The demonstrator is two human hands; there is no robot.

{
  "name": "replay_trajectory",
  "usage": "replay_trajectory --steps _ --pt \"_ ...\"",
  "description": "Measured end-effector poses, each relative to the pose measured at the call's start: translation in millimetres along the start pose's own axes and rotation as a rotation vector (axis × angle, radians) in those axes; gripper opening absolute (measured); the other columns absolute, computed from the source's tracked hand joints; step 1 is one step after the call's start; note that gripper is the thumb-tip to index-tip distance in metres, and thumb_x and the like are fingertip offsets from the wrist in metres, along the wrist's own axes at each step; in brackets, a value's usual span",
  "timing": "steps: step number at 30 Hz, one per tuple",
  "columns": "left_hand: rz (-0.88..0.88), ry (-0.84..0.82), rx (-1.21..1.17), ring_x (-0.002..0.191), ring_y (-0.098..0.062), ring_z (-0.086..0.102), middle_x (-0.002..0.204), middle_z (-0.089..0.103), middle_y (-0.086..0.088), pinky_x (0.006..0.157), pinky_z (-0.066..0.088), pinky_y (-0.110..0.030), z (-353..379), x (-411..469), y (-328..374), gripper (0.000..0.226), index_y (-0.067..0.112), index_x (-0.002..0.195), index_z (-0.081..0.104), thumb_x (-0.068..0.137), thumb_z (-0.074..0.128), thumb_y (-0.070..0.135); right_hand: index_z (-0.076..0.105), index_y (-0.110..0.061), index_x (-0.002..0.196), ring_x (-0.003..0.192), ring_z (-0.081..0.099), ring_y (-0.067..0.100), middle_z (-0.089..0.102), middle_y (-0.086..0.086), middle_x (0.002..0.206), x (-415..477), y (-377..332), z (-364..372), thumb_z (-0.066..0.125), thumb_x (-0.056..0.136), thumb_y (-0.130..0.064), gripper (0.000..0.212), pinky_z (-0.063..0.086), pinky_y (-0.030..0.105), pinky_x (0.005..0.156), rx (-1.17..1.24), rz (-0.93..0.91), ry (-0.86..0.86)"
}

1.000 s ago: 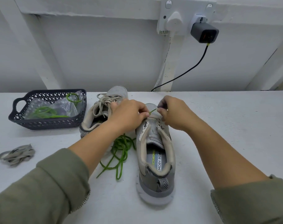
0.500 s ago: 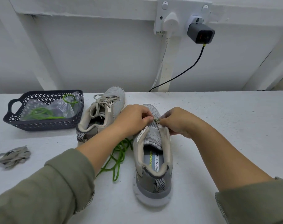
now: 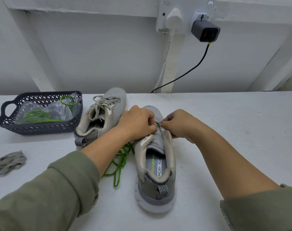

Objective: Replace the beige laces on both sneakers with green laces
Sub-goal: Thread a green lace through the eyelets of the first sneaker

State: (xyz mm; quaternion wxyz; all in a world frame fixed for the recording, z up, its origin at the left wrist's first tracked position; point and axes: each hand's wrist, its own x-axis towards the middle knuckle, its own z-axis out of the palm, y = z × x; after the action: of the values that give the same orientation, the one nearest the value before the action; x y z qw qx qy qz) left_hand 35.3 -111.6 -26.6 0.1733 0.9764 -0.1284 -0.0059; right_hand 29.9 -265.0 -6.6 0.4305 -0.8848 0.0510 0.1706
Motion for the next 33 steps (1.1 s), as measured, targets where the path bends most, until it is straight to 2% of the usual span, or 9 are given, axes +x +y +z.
replay_trajectory --steps 3,6,10,15,19,24,27,30,33 --pt "0.016 -0.011 0.044 0.102 -0.017 0.046 0.08 0.058 0.012 0.087 0.039 -0.037 1.9 1.8 -0.9 0.012 0.029 0.076 0.058 0.08 0.06 0.04 0.068 0.005 0.097 0.069 0.063 0.022 0.066 0.017 0.082 0.8 0.9 -0.3 0.057 0.089 -0.008 0.019 0.059 0.028 0.066 -0.003 -0.014 -0.002" --pt "-0.04 0.055 -0.087 0.103 -0.017 0.046 0.074 0.054 0.016 0.09 0.039 -0.038 9.4 0.9 -2.7 0.011 0.027 0.077 0.061 0.082 0.06 0.037 0.069 0.001 0.095 0.068 0.066 0.02 0.068 0.015 0.08 1.3 3.0 -1.5 0.058 0.089 -0.012 0.018 0.06 0.028 0.069 0.026 -0.017 -0.027" --pt "-0.103 0.097 -0.274 0.098 -0.019 0.05 0.066 0.056 0.018 0.095 0.043 -0.043 19.1 1.2 -8.6 0.017 0.029 0.063 0.056 0.079 0.062 0.033 0.069 0.0 0.094 0.072 0.066 0.02 0.07 0.015 0.084 2.7 6.3 -2.7 0.059 0.089 -0.014 0.018 0.06 0.032 0.075 0.067 -0.013 -0.045" --pt "-0.067 0.005 -0.063 0.112 -0.018 0.04 0.086 0.061 0.015 0.093 0.031 -0.039 11.8 0.9 -3.2 0.013 0.033 0.087 0.066 0.088 0.057 0.042 0.066 0.004 0.097 0.051 0.062 0.012 0.065 0.01 0.075 7.0 9.1 -2.9 0.049 0.097 -0.008 0.021 0.057 0.022 0.057 0.166 0.015 -0.073" --pt "-0.053 0.117 0.161 0.114 -0.025 0.036 0.109 0.053 0.005 0.086 0.029 -0.037 13.6 -1.4 6.6 0.019 0.035 0.097 0.069 0.09 0.055 0.045 0.064 0.0 0.094 0.041 0.059 0.005 0.062 0.006 0.067 11.6 13.8 2.3 0.057 0.095 -0.007 0.01 0.052 0.017 0.047 0.097 -0.056 -0.02" --pt "-0.045 0.142 0.051 0.111 -0.024 0.045 0.106 0.056 0.003 0.091 0.038 -0.038 20.5 -2.4 0.0 0.019 0.036 0.099 0.071 0.088 0.06 0.046 0.06 -0.004 0.091 0.041 0.06 0.007 0.064 0.008 0.066 18.3 13.9 3.3 0.061 0.094 -0.011 0.007 0.049 0.017 0.045 0.006 -0.114 -0.04" --pt "-0.052 0.148 -0.102 0.105 -0.022 0.053 0.098 0.064 0.004 0.088 0.046 -0.036 20.8 -4.6 -3.5 0.013 0.033 0.093 0.072 0.083 0.066 0.04 0.056 -0.004 0.089 0.048 0.064 0.014 0.066 0.011 0.07 20.5 13.7 1.9 0.055 0.095 -0.009 0.008 0.056 0.026 0.05 0.032 -0.099 0.007" --pt "-0.034 0.131 -0.23 0.091 -0.017 0.06 0.086 0.062 0.008 0.083 0.049 -0.031 13.1 -5.2 -8.4 0.011 0.027 0.09 0.072 0.083 0.07 0.036 0.049 -0.004 0.085 0.061 0.063 0.027 0.058 0.012 0.078 21.0 14.8 -7.6 0.05 0.092 -0.005 0.006 0.049 0.03 0.048 -0.245 -0.02 0.292" --pt "-0.023 0.096 -0.233 0.097 -0.016 0.057 0.101 0.055 0.002 0.089 0.045 -0.03 3.0 -7.7 -15.6 0.015 0.022 0.103 0.07 0.092 0.062 0.028 0.051 -0.003 0.085 0.072 0.05 0.023 0.051 0.012 0.097 11.1 18.5 -10.1 0.048 0.087 0.006 0.01 0.04 0.027 0.057 -0.701 0.153 0.283"
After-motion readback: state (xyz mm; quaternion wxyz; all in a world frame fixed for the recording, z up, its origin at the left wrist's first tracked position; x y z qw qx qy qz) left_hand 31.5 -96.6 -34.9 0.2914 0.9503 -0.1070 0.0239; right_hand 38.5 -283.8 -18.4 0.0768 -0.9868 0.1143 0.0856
